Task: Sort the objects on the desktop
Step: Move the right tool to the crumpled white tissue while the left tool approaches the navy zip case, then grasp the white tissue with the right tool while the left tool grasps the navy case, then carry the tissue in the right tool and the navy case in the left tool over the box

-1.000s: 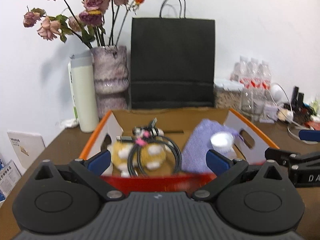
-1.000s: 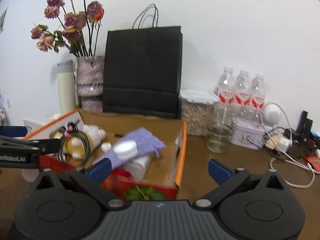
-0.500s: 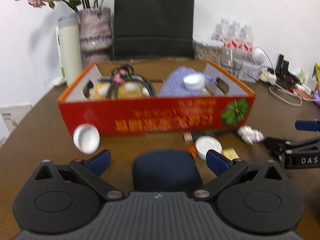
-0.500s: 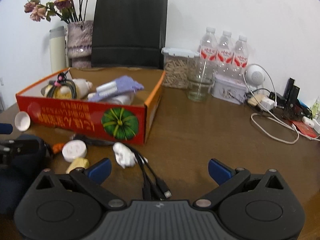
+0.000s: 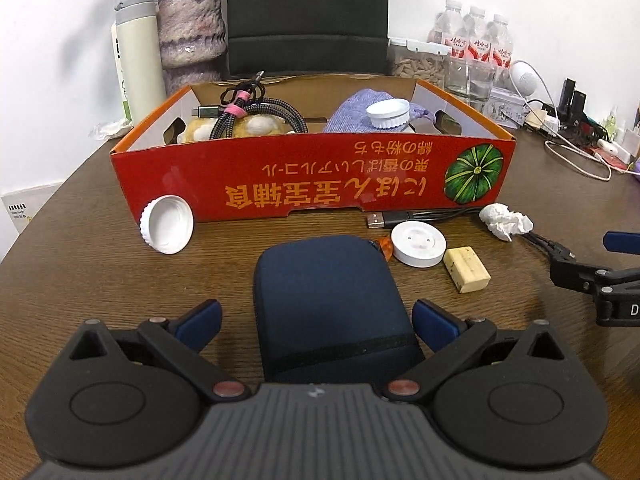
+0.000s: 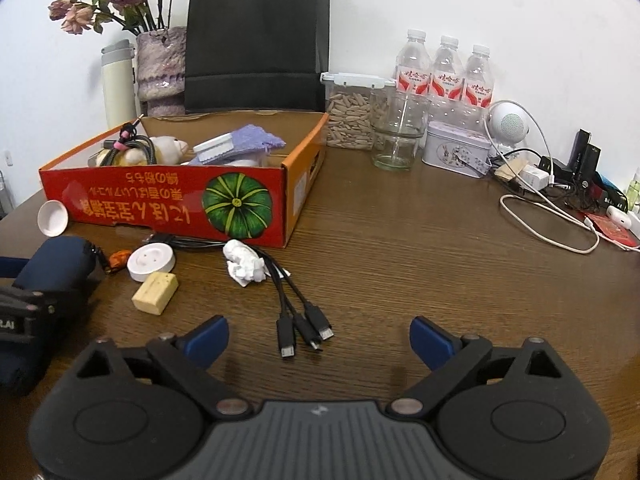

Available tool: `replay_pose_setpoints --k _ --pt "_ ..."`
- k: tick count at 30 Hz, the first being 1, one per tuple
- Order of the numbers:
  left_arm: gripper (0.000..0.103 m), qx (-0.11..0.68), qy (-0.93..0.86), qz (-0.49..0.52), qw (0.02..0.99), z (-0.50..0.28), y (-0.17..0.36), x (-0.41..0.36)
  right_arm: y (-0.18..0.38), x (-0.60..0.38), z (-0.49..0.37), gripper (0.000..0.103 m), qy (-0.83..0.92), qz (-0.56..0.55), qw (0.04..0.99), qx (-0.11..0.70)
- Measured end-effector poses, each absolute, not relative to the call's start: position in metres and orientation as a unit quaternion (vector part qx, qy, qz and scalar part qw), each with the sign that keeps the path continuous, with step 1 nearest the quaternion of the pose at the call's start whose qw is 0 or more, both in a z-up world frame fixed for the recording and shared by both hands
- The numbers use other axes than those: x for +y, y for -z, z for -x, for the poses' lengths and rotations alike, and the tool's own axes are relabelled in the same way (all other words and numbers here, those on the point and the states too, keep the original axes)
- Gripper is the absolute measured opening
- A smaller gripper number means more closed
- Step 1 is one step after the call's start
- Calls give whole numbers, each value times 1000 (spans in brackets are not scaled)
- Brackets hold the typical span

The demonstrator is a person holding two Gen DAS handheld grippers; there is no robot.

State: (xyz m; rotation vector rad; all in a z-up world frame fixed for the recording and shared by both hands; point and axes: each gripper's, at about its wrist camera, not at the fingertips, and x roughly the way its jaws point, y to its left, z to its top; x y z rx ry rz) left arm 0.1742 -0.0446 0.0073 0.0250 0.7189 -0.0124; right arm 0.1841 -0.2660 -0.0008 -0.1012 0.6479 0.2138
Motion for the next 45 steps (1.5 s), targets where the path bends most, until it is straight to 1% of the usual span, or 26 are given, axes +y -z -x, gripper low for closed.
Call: replay_pose_setpoints --k 5,8,10,11,12,16,18,19,21,22,24,25,27,39,45 --pt "103 361 1 -16 932 -177 -5 -45 2 -263 -185 95 -110 52 940 319" --pt "101 363 4 -13 932 -178 -4 -44 1 -263 -185 94 -114 46 941 314" --pt "98 362 8 -13 932 -177 -4 -45 -2 -261 -184 93 -122 42 945 301" --pt "96 361 9 -13 932 -178 -4 -45 -4 -258 -184 88 -127 43 946 294" --pt "95 360 11 -13 933 -178 -4 -45 -5 -255 -185 80 -130 47 947 288" --pt "90 356 16 -13 934 -178 -5 -46 -4 -238 -196 71 -145 70 947 278" --pt "89 356 16 -13 934 -178 -5 -46 -3 -230 -202 57 -153 79 945 276" --pt "88 355 17 -13 935 -178 -5 -46 -3 -226 -205 54 -157 83 945 275" --pt "86 353 17 -13 935 -179 -4 -46 -1 -219 -210 44 -160 91 944 274" --pt "86 353 17 -12 936 -178 -4 -46 -1 -216 -213 41 -160 93 943 275" --pt "84 351 18 -12 936 -178 -5 -46 1 -213 -217 30 -165 93 940 283" --pt "84 351 18 -12 936 -178 -5 -46 1 -212 -218 27 -167 92 940 283" --pt "82 350 19 -12 936 -178 -5 -45 1 -211 -217 16 -170 95 940 281" --pt "73 340 26 6 940 -174 -8 -40 -6 -209 -197 14 -177 98 946 253" --pt "71 324 26 11 946 -169 -15 -39 -13 -210 -187 14 -175 85 951 241"
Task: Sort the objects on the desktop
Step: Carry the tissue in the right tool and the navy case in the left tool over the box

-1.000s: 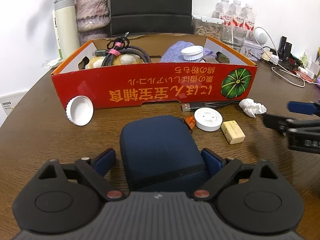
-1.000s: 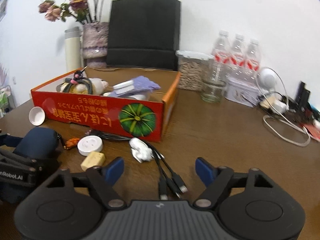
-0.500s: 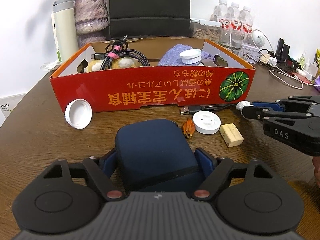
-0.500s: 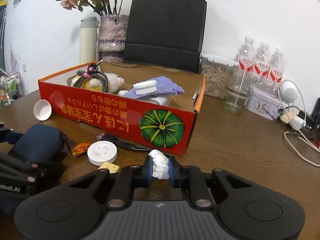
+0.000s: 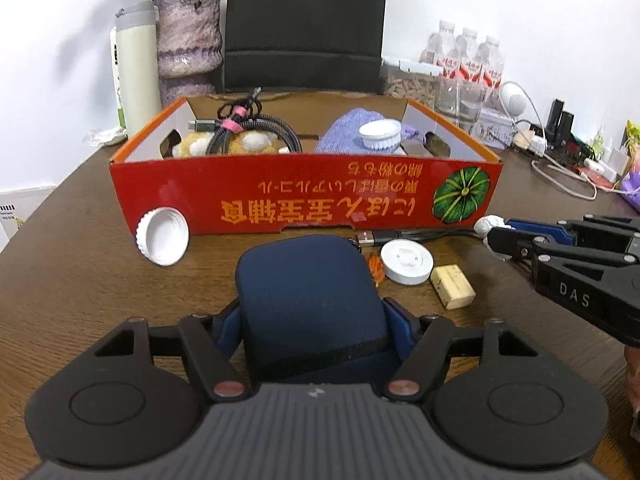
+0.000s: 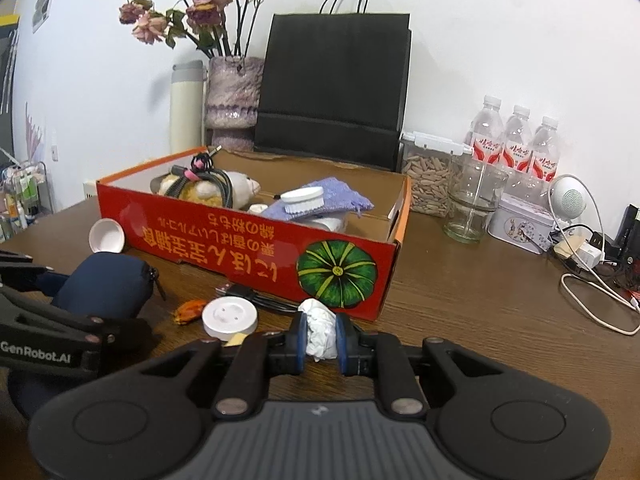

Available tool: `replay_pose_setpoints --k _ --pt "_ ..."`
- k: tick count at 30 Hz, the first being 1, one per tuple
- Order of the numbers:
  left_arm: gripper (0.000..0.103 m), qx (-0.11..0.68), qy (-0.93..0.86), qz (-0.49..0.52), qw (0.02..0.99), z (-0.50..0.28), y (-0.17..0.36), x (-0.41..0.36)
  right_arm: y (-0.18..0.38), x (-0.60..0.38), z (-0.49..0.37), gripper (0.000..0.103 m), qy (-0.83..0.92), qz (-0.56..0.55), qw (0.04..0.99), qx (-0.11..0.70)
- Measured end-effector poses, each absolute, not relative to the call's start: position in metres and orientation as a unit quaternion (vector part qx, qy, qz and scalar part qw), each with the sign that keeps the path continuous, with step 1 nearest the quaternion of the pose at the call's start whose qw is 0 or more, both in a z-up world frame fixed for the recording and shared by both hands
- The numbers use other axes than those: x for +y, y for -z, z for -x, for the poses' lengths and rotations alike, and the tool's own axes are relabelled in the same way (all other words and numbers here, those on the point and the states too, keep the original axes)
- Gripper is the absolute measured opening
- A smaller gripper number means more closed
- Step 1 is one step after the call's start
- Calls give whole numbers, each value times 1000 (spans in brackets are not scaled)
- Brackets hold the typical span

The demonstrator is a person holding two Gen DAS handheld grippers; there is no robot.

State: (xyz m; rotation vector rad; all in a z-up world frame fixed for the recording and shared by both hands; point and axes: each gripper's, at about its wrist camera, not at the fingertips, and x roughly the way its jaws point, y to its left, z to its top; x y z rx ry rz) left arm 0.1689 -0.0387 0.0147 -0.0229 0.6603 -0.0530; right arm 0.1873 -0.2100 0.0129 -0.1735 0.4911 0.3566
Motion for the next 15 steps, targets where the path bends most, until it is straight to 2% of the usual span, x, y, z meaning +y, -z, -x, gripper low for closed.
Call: replay_pose_setpoints --k 15 --pt "68 249 38 41 967 -151 -53 -31 -44 -199 -167 14 -183 47 963 190"
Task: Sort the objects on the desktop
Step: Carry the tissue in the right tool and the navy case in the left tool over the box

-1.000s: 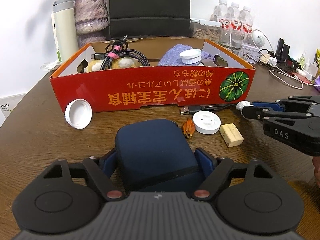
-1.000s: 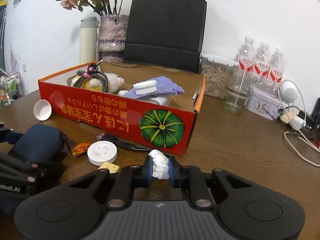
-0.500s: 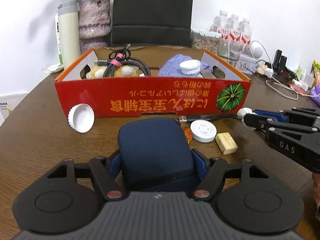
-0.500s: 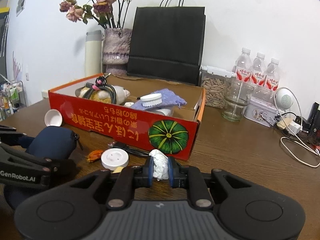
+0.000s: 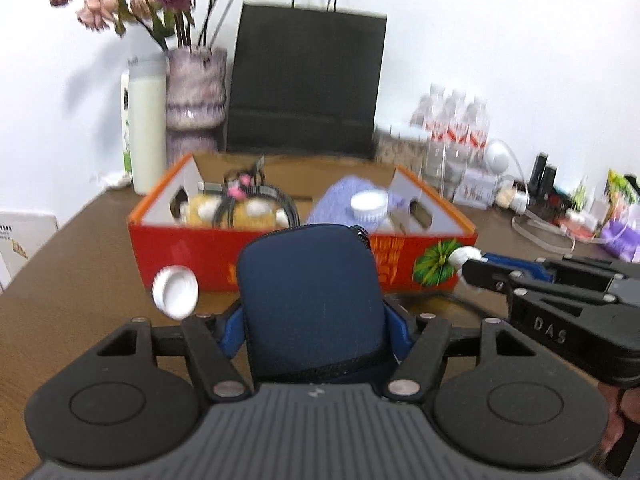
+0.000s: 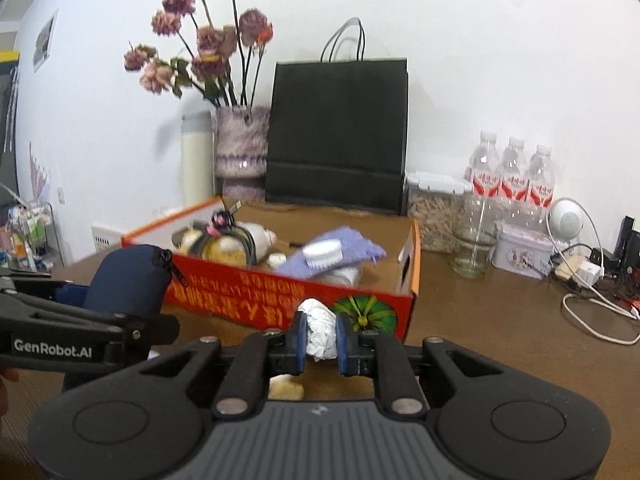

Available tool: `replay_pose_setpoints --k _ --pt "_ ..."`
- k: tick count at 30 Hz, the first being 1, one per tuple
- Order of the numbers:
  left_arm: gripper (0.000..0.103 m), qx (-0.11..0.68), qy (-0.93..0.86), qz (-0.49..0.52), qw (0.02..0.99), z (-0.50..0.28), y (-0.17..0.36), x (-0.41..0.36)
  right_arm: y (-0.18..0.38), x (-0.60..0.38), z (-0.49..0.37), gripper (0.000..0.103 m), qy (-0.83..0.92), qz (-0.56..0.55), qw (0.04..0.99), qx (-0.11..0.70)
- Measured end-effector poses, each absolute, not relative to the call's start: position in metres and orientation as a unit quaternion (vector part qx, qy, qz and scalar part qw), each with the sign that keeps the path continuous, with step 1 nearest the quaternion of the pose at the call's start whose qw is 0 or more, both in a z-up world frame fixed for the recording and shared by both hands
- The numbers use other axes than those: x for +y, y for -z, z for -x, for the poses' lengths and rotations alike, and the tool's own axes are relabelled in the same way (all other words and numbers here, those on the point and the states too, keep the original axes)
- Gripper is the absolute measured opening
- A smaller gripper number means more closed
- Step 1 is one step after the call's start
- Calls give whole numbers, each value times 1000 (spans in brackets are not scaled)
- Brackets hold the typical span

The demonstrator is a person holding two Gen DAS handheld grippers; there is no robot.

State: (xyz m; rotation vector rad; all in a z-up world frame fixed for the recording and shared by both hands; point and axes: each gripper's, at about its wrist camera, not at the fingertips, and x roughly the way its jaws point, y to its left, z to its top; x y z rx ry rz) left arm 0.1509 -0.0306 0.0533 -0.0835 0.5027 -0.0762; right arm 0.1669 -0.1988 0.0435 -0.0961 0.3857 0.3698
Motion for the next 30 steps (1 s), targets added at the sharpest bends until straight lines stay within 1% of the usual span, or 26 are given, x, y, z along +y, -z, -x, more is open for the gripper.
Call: replay_pose_setpoints --k 8,13,18,23,30 --pt "68 188 33 44 981 -164 -98 -21 -72 -183 -178 14 -192 35 969 149" --pt "68 155 24 47 987 -185 -115 -19 -86 -173 -198 14 -192 22 973 129" --pt "68 136 18 64 989 -214 -118 -16 -85 -170 -231 14 -183 -2 975 128" --pt "68 143 22 72 987 -249 -113 -11 -71 -172 -265 14 -171 -12 974 147" --pt "68 159 23 48 986 -290 -99 -14 -56 -177 -304 14 -155 -7 974 166"
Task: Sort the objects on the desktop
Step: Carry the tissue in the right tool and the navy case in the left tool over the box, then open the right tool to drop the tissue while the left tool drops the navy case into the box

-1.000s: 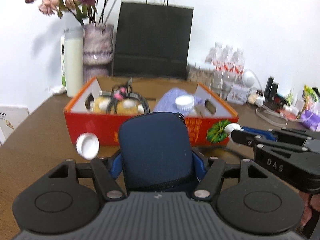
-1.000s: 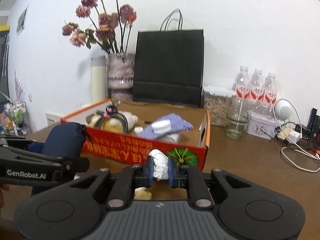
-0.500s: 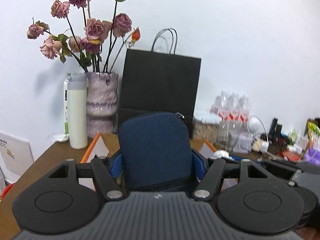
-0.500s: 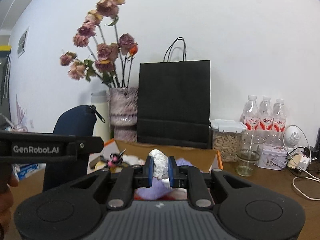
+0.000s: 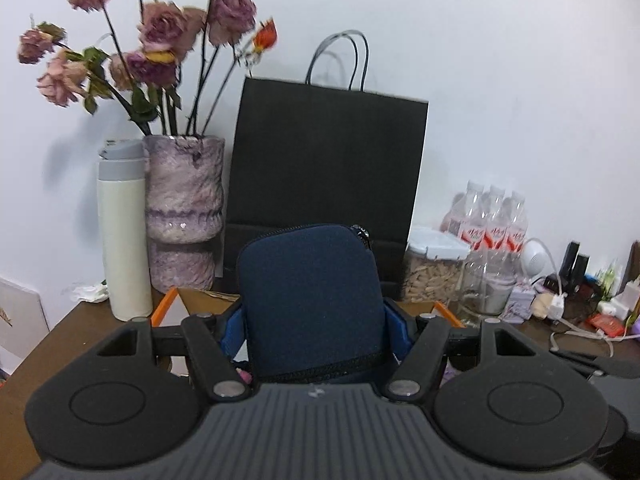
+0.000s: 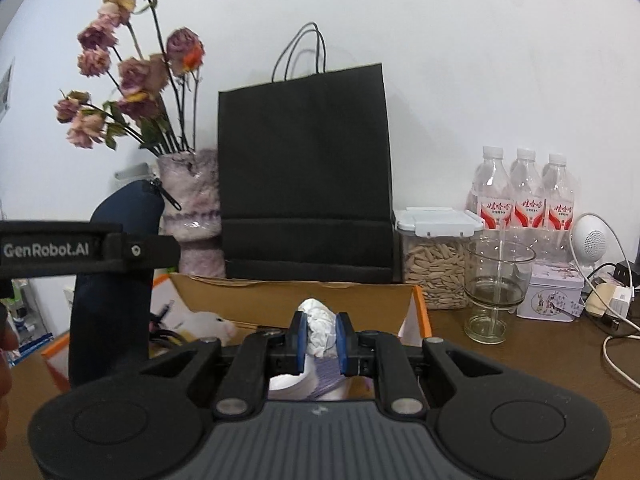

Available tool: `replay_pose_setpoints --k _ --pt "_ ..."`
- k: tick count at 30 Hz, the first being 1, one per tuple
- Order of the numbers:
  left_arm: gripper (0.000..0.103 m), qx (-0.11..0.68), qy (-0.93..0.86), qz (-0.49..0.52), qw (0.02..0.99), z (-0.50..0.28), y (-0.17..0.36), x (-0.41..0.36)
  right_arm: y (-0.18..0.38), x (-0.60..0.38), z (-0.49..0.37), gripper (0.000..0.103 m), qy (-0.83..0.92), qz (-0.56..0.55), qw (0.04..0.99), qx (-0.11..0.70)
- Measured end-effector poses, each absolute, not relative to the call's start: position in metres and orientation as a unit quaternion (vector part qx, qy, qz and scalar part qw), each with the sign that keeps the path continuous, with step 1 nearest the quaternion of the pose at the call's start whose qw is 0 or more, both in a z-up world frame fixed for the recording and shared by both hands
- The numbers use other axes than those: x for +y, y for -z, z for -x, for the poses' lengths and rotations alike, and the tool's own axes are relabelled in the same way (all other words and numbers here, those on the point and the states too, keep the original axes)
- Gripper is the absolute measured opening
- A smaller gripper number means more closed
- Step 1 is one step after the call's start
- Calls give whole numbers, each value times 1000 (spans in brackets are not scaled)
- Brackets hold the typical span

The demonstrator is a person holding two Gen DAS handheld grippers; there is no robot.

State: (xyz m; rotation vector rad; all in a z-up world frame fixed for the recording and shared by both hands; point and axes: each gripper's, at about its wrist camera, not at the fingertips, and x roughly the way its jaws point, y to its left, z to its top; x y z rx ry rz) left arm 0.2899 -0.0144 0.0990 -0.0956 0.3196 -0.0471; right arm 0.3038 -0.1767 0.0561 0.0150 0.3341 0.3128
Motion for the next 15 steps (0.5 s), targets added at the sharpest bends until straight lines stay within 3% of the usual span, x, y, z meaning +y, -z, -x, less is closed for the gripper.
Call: replay_pose_setpoints --k 15 --pt "68 186 35 -3 982 -312 -72 -30 -42 -173 -317 14 -165 0 967 194"
